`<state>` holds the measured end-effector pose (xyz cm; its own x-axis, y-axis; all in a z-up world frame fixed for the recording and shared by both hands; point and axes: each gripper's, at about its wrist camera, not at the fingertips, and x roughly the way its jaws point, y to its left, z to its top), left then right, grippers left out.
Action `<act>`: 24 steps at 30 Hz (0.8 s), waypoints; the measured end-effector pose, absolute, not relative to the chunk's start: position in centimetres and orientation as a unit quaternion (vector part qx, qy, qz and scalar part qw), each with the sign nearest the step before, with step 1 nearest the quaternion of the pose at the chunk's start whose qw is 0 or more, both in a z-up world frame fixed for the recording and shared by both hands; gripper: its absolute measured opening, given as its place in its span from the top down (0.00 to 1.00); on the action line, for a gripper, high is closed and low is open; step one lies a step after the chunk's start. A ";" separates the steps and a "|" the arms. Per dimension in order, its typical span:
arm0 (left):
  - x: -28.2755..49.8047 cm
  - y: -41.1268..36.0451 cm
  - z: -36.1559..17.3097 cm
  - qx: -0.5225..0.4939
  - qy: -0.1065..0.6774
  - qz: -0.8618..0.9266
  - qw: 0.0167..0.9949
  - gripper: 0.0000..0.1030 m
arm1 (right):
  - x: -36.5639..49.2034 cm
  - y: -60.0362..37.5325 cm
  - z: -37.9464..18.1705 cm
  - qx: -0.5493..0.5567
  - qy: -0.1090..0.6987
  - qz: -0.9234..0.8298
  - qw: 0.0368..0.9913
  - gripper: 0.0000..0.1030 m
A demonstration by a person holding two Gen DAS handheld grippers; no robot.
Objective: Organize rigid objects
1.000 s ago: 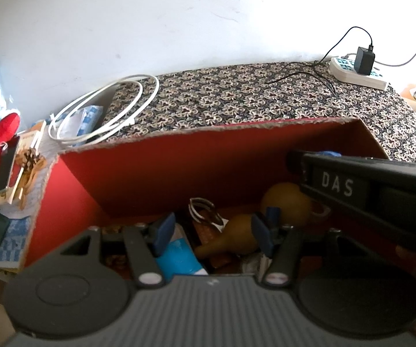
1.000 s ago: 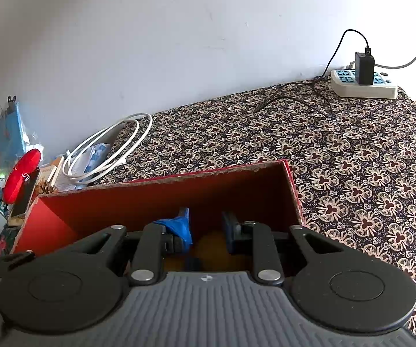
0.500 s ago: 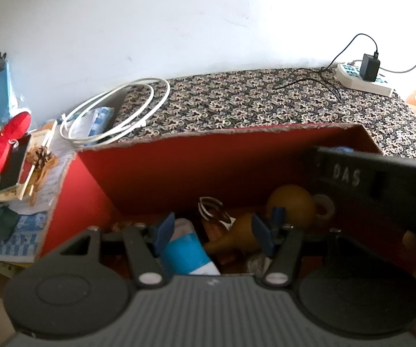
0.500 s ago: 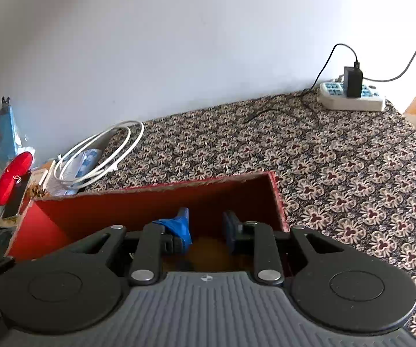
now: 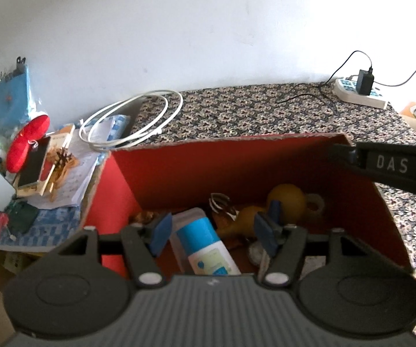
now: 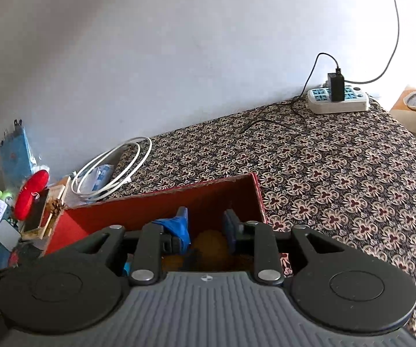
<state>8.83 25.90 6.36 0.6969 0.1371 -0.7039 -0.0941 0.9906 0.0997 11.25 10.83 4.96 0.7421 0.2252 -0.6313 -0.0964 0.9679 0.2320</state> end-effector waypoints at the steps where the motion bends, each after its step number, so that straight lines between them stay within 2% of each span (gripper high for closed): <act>1: 8.5 25.9 6.5 0.027 0.384 0.062 0.921 0.35 | 11.0 10.7 5.1 0.094 0.348 0.085 0.929 0.90; 11: 5.5 24.9 7.4 0.026 0.385 0.066 0.920 0.34 | 8.2 9.7 6.6 0.107 0.340 0.089 0.930 0.89; 24: 2.4 22.2 7.9 0.020 0.394 0.104 0.913 0.32 | 5.0 7.3 7.2 0.071 0.347 0.121 0.927 0.89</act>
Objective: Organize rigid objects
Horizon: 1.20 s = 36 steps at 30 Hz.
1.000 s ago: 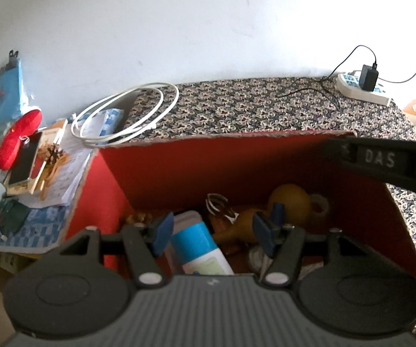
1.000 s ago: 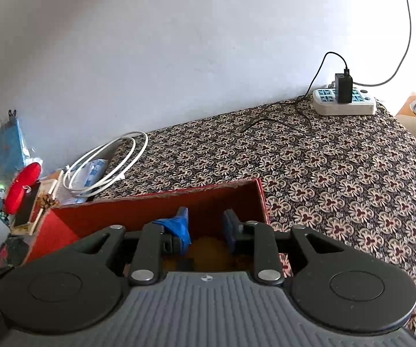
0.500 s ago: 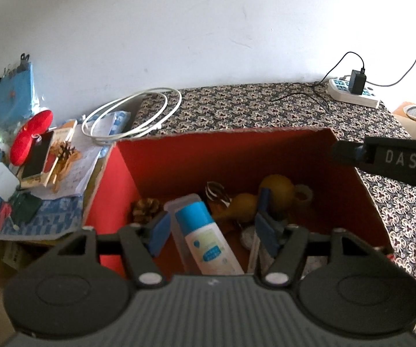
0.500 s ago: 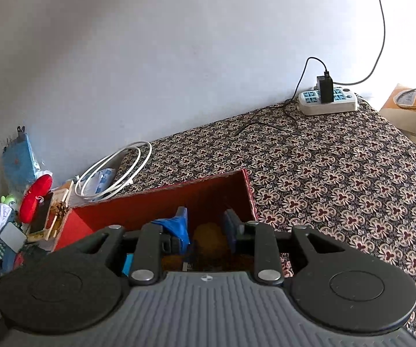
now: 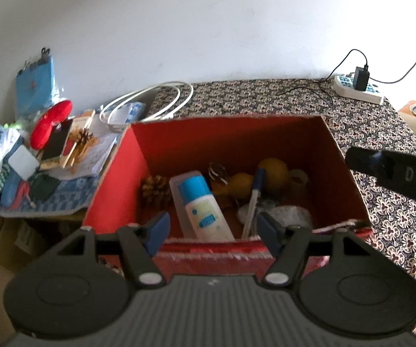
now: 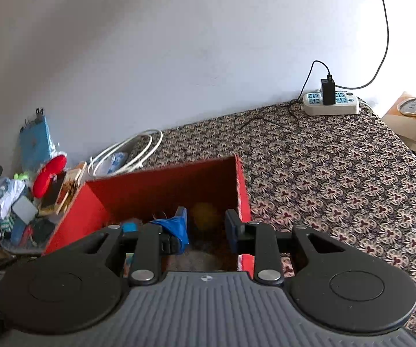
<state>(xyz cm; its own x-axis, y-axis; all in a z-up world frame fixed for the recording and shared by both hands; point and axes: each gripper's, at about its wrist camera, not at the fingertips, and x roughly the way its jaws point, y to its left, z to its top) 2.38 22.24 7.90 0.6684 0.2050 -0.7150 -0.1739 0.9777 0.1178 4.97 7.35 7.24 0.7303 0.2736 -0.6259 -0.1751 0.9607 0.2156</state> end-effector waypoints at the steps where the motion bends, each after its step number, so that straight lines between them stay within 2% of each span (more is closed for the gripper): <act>1: 2.2 21.9 7.8 0.018 0.396 0.105 0.912 0.32 | 4.7 7.0 7.2 0.069 0.348 0.122 0.927 0.89; 21: -2.2 16.5 4.9 0.028 0.435 0.129 0.891 0.31 | 0.3 2.2 4.7 0.070 0.402 0.143 0.902 0.88; 36: -2.6 12.5 2.2 0.036 0.475 0.101 0.873 0.31 | -1.6 -1.6 2.4 0.075 0.446 0.109 0.885 0.88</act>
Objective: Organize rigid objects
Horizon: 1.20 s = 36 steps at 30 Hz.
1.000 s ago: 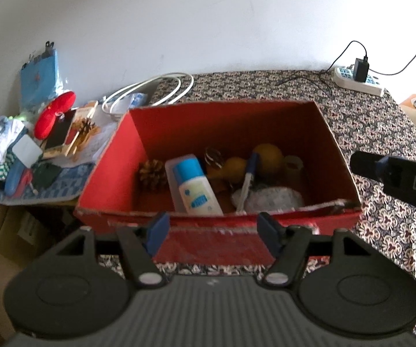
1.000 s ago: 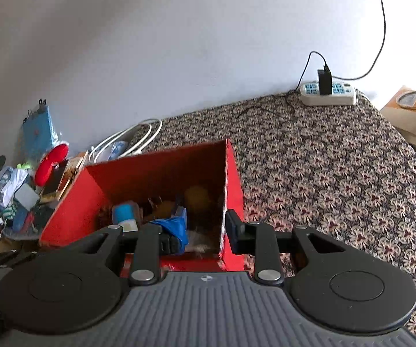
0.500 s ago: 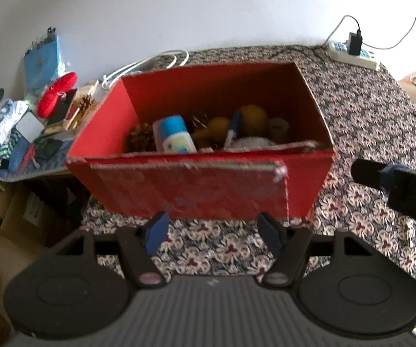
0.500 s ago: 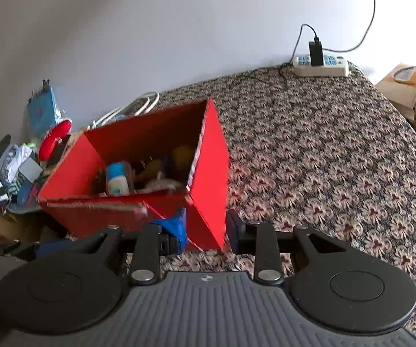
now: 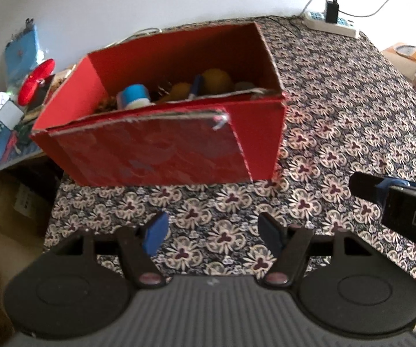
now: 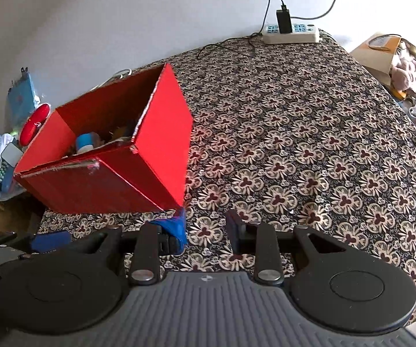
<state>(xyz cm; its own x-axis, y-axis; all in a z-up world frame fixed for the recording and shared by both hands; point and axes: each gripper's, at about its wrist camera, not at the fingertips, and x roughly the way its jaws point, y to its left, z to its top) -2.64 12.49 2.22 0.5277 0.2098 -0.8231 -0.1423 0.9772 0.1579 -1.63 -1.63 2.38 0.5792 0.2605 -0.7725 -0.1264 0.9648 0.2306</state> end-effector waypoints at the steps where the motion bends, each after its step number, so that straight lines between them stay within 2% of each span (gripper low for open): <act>1: -2.7 12.3 2.1 0.038 0.476 0.101 0.873 0.30 | -1.6 -1.7 2.3 0.076 0.446 0.109 0.885 0.88; 10: -2.4 12.9 2.7 0.031 0.475 0.103 0.874 0.30 | -1.1 -0.5 3.0 0.072 0.458 0.121 0.878 0.87; 24: -0.3 19.7 7.8 0.023 0.419 0.106 0.902 0.26 | 1.6 6.0 6.2 0.076 0.430 0.126 0.891 0.87; 27: 0.3 21.3 8.2 0.023 0.416 0.107 0.903 0.23 | 2.1 7.4 6.5 0.072 0.425 0.123 0.894 0.87; 29: 0.7 22.3 8.1 0.022 0.417 0.105 0.903 0.12 | 2.4 8.4 6.6 0.070 0.423 0.121 0.895 0.87; 36: 2.2 24.9 8.6 0.027 0.405 0.091 0.909 0.11 | 3.6 10.9 6.8 0.068 0.410 0.105 0.903 0.86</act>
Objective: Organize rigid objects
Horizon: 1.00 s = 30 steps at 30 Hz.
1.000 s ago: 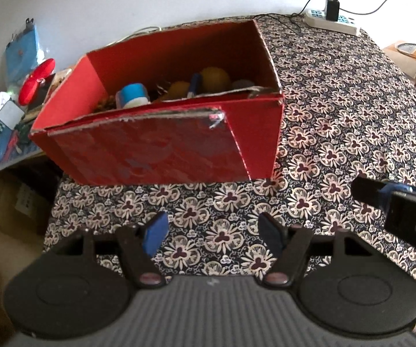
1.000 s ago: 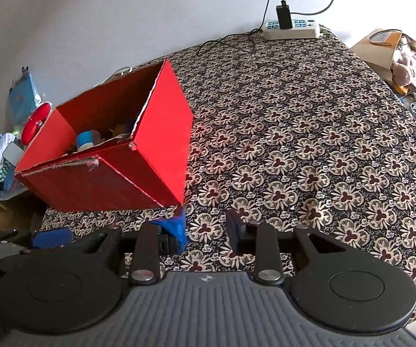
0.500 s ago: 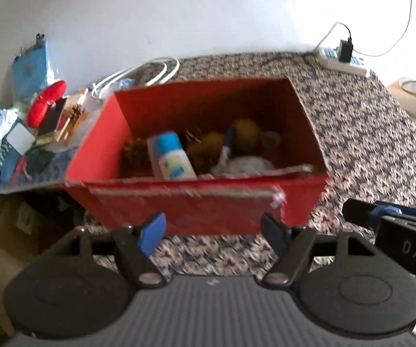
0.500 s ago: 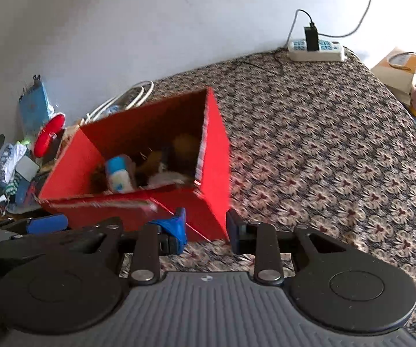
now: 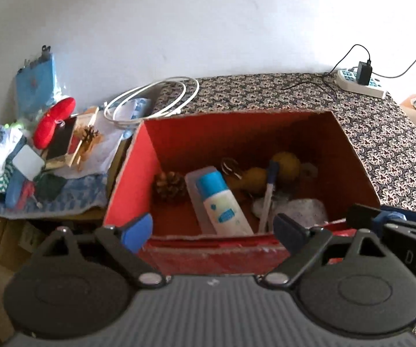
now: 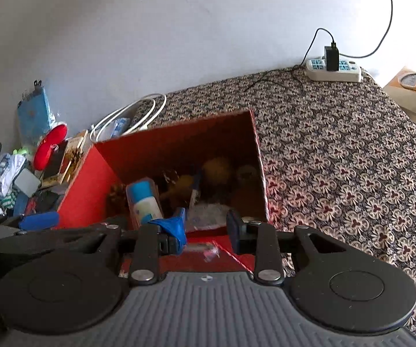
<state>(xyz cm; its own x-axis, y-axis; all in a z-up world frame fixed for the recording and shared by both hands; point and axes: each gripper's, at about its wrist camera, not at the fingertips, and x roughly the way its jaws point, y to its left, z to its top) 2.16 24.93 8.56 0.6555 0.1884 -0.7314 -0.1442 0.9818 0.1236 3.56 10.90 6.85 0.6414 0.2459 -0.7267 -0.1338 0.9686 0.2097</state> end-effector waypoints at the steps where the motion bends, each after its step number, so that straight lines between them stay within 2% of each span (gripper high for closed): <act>1: 2.5 25.3 8.6 0.027 0.406 0.089 0.909 0.11 | 3.8 11.1 6.8 0.068 0.409 0.101 0.904 0.86; 19: 7.1 28.5 6.8 0.017 0.447 0.099 0.889 0.09 | 8.7 13.9 5.1 0.029 0.456 0.097 0.884 0.84; 30: 9.2 29.4 5.5 0.000 0.444 0.093 0.891 0.09 | 11.8 13.7 3.9 0.035 0.467 0.109 0.877 0.83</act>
